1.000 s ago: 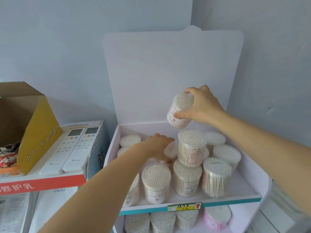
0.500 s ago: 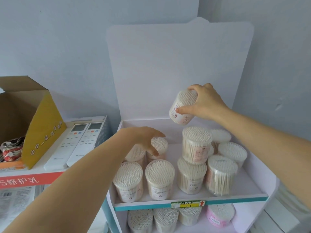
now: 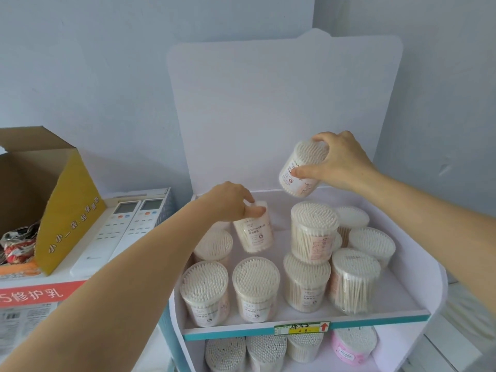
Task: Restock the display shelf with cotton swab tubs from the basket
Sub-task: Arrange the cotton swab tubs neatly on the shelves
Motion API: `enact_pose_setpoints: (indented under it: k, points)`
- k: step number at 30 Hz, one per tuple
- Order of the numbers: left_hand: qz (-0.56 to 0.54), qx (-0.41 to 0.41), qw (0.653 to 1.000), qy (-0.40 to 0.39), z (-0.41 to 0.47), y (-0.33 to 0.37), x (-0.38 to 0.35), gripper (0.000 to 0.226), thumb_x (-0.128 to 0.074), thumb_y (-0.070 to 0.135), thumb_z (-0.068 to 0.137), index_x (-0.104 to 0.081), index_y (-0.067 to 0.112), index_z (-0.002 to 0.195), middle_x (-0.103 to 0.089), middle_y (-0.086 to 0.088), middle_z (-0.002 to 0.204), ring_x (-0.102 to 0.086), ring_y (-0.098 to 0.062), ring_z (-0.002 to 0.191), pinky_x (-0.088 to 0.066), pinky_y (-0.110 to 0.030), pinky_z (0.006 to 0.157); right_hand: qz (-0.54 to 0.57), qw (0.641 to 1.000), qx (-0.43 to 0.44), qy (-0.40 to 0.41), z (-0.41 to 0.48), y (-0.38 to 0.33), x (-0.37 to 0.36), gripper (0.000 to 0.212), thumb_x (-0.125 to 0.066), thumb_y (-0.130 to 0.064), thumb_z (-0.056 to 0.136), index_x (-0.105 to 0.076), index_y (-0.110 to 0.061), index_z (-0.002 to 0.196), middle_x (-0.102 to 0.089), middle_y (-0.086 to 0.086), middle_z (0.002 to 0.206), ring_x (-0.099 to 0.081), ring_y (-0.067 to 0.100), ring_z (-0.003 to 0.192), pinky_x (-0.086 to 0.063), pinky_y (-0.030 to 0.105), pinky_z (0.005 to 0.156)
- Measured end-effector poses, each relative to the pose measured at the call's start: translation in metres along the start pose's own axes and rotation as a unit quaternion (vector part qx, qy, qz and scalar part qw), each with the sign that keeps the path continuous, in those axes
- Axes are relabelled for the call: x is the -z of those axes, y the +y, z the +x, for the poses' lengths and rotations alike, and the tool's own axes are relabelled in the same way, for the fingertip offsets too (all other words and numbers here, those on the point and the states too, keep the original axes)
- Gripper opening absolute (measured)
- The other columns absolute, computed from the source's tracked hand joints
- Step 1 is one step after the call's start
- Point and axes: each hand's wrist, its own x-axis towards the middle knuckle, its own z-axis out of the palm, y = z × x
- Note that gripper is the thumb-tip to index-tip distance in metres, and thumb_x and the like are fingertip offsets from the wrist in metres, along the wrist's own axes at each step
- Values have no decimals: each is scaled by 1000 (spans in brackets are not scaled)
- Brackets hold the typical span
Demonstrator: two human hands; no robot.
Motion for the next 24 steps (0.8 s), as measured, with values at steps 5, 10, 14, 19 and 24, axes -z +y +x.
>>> enact_pose_setpoints:
  k: [5, 10, 14, 19, 24]
  points:
    - [21, -11, 999, -48, -10, -3, -4, 59, -55, 65, 79, -51, 35, 131, -59, 5, 125, -53, -17, 117, -39, -30, 84, 0, 1000, 4, -16, 0, -5, -5, 86, -81, -50, 60, -45, -25, 134, -38, 4, 128, -47, 21, 119, -34, 26, 87]
    - [36, -35, 994, -97, -19, -1, -27, 74, -63, 64, 73, -42, 32, 137, -53, 3, 135, -48, -20, 123, -40, -38, 101, -18, 998, 1, -66, 1, -12, -17, 86, -81, -50, 61, -44, -24, 134, -37, 5, 129, -46, 22, 120, -34, 27, 85]
    - [45, -49, 992, -104, -25, 1, -34, 76, -61, 64, 75, -39, 29, 140, -47, 5, 141, -42, -21, 130, -35, -38, 106, -43, 993, -5, -109, 0, -18, -31, 86, -82, -48, 61, -45, -23, 134, -36, 5, 131, -47, 24, 120, -36, 30, 86]
    - [-12, -16, 993, -115, -36, -10, -18, 80, -52, 68, 79, -34, 24, 144, -37, 4, 150, -32, -20, 138, -27, -37, 111, -85, 982, -2, -168, 5, -30, -45, 88, -81, -49, 61, -43, -22, 136, -35, 6, 135, -47, 25, 122, -39, 30, 89]
    - [105, 25, 989, -96, -60, -20, -7, 76, -56, 65, 79, -43, 18, 137, -49, 0, 138, -45, -23, 126, -35, -39, 102, -150, 968, 27, -201, 9, -52, -69, 85, -79, -48, 63, -44, -16, 134, -32, 9, 131, -54, 30, 111, -47, 32, 89]
